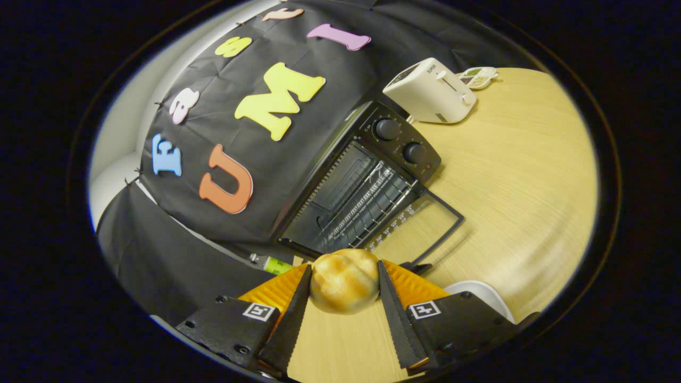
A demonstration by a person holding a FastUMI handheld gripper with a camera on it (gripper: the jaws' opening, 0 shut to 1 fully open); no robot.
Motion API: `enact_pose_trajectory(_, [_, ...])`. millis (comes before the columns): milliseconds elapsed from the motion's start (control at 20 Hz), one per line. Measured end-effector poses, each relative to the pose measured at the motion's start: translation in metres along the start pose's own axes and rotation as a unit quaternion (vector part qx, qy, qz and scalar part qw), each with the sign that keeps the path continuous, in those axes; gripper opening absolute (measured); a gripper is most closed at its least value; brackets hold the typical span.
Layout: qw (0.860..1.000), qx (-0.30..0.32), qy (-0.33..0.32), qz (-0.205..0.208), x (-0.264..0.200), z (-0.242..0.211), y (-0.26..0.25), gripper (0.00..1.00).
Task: Open the toaster oven, put the food inside, and close the toaster oven door.
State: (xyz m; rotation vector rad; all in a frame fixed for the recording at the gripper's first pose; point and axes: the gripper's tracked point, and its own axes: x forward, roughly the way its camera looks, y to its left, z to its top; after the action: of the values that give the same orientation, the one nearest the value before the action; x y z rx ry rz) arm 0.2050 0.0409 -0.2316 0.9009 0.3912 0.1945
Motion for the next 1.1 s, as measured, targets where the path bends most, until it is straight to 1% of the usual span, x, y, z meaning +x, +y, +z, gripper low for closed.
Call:
enact_pose_trajectory(50, [1.000,0.003,-0.011,0.000,0.013,0.006,0.004,0.77])
enact_pose_trajectory(250, [1.000,0.015,-0.008,0.002,0.061,0.013,0.017,0.77])
enact_pose_trajectory(350, [1.000,-0.013,-0.011,-0.002,0.082,0.016,0.020,0.77])
enact_pose_trajectory(500, [1.000,-0.024,-0.016,-0.010,0.111,0.025,0.020,0.77])
enact_pose_trajectory(550, [0.999,-0.034,-0.016,-0.010,0.122,0.028,0.020,0.77])
enact_pose_trajectory(750, [0.994,-0.099,-0.013,-0.036,0.150,0.040,0.007,0.78])
enact_pose_trajectory(850, [0.990,-0.132,-0.023,-0.038,0.160,0.052,0.008,0.77])
enact_pose_trajectory(1000, [0.982,-0.178,-0.030,-0.045,0.173,0.059,0.007,0.78])
enact_pose_trajectory(1100, [0.980,-0.187,-0.041,-0.052,0.181,0.059,0.005,0.79])
